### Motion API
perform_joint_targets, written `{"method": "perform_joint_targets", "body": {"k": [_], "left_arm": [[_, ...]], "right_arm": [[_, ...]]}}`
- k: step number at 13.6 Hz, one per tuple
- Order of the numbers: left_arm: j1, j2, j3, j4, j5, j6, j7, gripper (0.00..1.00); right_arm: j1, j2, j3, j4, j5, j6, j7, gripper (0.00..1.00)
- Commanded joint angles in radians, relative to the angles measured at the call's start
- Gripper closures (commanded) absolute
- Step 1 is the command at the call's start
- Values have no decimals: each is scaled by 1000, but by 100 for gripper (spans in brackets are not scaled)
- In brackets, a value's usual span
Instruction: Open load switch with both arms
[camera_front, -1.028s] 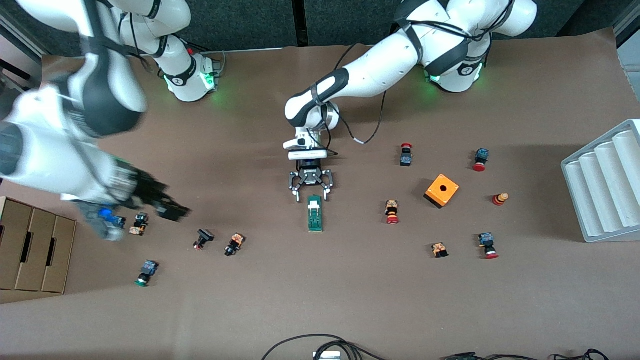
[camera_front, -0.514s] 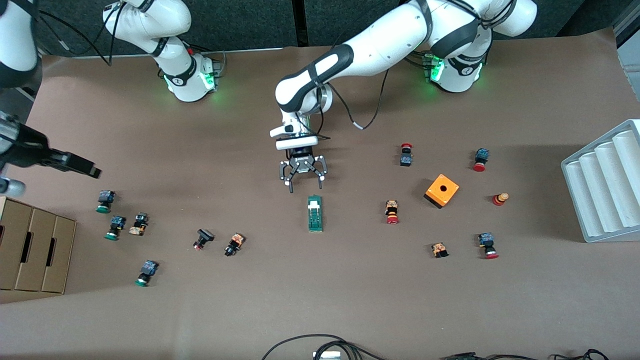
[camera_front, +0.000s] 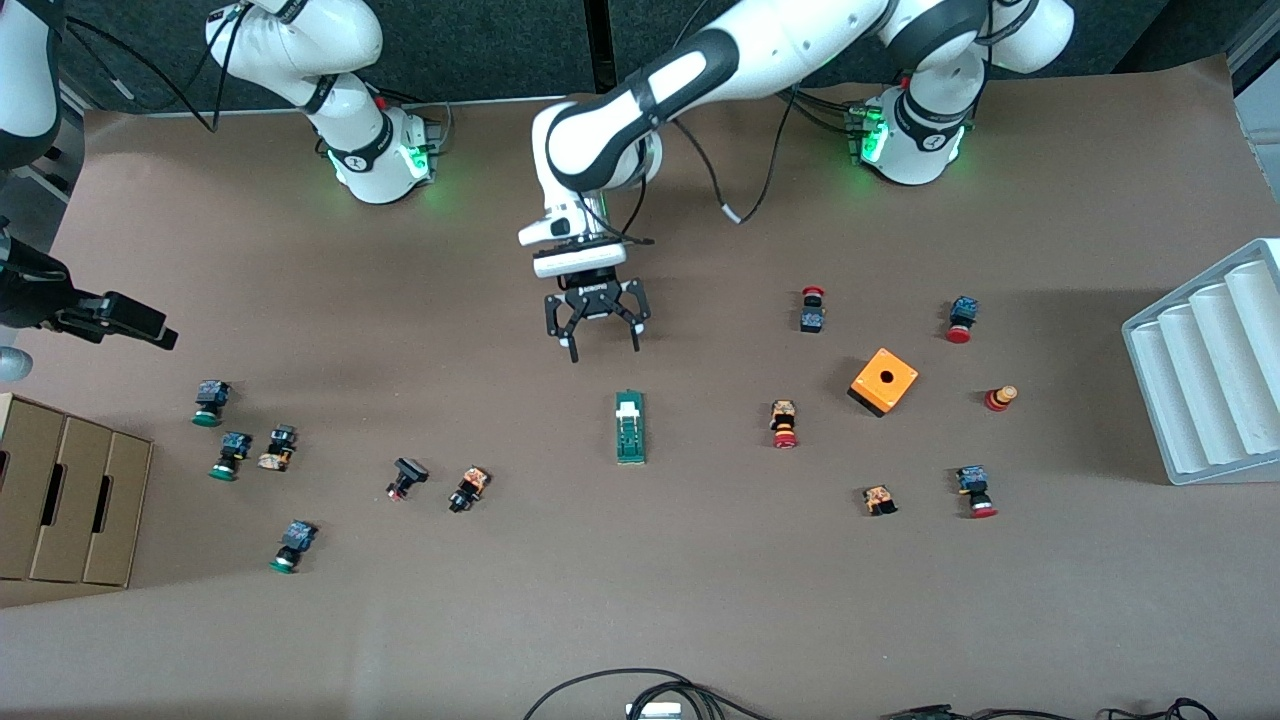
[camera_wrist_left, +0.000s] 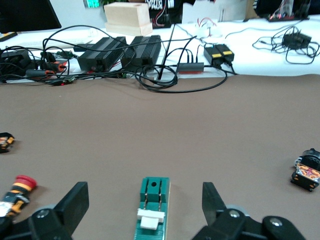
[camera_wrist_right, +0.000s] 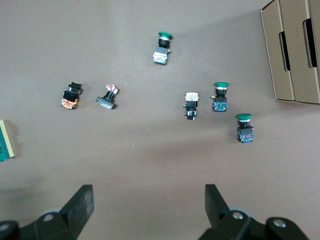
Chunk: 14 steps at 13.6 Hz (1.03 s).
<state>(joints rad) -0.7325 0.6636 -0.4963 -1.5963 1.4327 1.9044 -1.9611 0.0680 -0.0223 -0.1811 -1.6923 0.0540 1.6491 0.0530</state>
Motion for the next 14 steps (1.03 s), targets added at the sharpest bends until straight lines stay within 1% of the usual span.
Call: {"method": "perform_joint_targets", "body": {"k": [1,7,10,11,14], "left_arm": [[5,-119,27,-22,-174,39,172,0],[77,-295,28,-14,-473,41,508,0],[151,-407,30,4,-674,38,670,0],[184,-444,33,7,-737,30,755,0],[218,-524,113,24,-889,27,905,0]], "right_arm": [[1,12,0,28,-29,-2,-10,1],[1,25,-1,49,-22,8,-13,1],[6,25,0,51,-22,9,-15,1],[4,25,0,51,-22,9,-16,1],[9,25,2,51,-23,9,-15,1]]}}
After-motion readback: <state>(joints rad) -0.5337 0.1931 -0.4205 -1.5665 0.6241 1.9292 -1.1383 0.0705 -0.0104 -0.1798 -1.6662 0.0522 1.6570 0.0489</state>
